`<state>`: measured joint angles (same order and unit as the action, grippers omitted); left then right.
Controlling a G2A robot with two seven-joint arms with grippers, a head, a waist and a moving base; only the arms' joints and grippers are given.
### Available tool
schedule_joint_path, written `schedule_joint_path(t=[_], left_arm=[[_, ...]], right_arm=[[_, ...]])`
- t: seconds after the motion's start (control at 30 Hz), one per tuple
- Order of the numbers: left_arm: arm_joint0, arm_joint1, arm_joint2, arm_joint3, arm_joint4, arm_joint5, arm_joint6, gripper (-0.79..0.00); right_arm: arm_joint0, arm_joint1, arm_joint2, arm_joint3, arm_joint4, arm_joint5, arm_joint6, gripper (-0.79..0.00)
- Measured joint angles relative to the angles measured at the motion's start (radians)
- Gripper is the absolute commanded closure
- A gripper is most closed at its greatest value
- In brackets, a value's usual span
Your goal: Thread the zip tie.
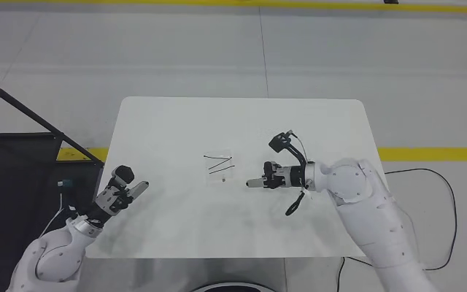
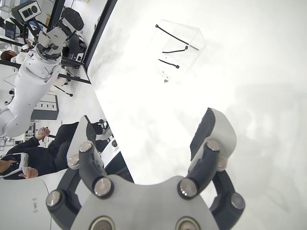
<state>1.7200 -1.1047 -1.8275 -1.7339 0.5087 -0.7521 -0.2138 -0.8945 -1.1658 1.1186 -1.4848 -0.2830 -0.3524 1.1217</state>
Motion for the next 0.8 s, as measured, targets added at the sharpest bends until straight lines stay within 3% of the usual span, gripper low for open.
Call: schedule_joint_path(t=[0.27, 0.4, 0.6, 0.8], left_arm=[[-0.001, -0.001, 0.002, -0.002, -0.001, 0.006, 0.003, -0.785], [0.001, -0.003, 0.018, -0.012, 0.001, 0.026, 0.016, -0.785], [0.002, -0.004, 0.027, -0.005, -0.048, 0.039, 0.026, -0.785], [-0.006, 0.0, 0.028, 0.001, -0.102, 0.038, -0.034, -0.785]], right_arm=[[-0.009, 0.002, -0.015, -0.015, -0.026, -0.003, -0.002, -0.785], [-0.016, -0.01, -0.056, -0.039, -0.131, 0.16, -0.111, -0.785], [0.094, -0.048, -0.162, 0.017, -0.16, 0.396, -0.148, -0.785], [0.22, -0.095, -0.286, 0.114, -0.184, 0.504, -0.149, -0.785]])
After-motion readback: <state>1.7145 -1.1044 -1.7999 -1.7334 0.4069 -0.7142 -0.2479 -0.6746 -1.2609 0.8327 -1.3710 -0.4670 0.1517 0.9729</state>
